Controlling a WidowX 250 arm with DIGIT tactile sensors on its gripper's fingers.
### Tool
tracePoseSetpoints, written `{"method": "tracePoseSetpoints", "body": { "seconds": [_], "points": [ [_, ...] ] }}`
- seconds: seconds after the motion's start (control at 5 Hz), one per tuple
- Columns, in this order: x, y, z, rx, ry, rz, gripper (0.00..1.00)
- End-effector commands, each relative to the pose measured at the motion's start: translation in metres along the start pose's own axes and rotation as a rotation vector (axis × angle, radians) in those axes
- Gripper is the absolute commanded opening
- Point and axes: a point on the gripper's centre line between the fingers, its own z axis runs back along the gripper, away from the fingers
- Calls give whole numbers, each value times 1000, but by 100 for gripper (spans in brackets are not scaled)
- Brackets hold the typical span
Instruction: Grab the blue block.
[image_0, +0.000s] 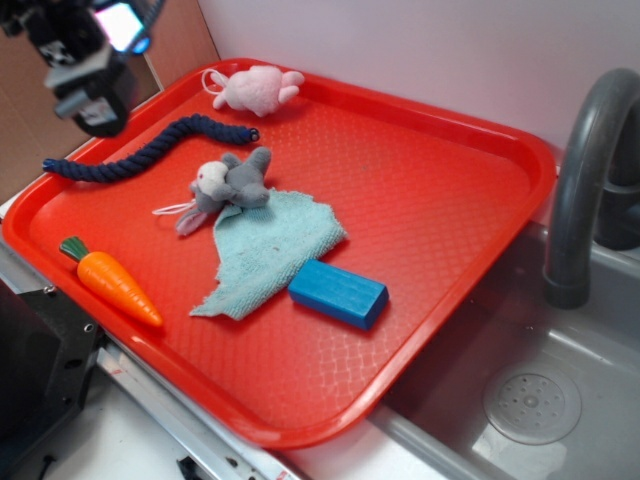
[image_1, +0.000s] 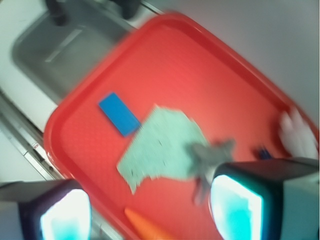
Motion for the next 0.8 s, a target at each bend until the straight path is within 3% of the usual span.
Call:
{"method": "tracePoseSetpoints", "body": {
  "seconds": [0.0, 0.2, 0.6],
  "points": [
    [30, -19, -49, -4, 57, -322, 100],
    [40, -24, -70, -40, 61, -436, 100],
    [39, -31, -128, -16, 225, -447, 100]
  ]
}}
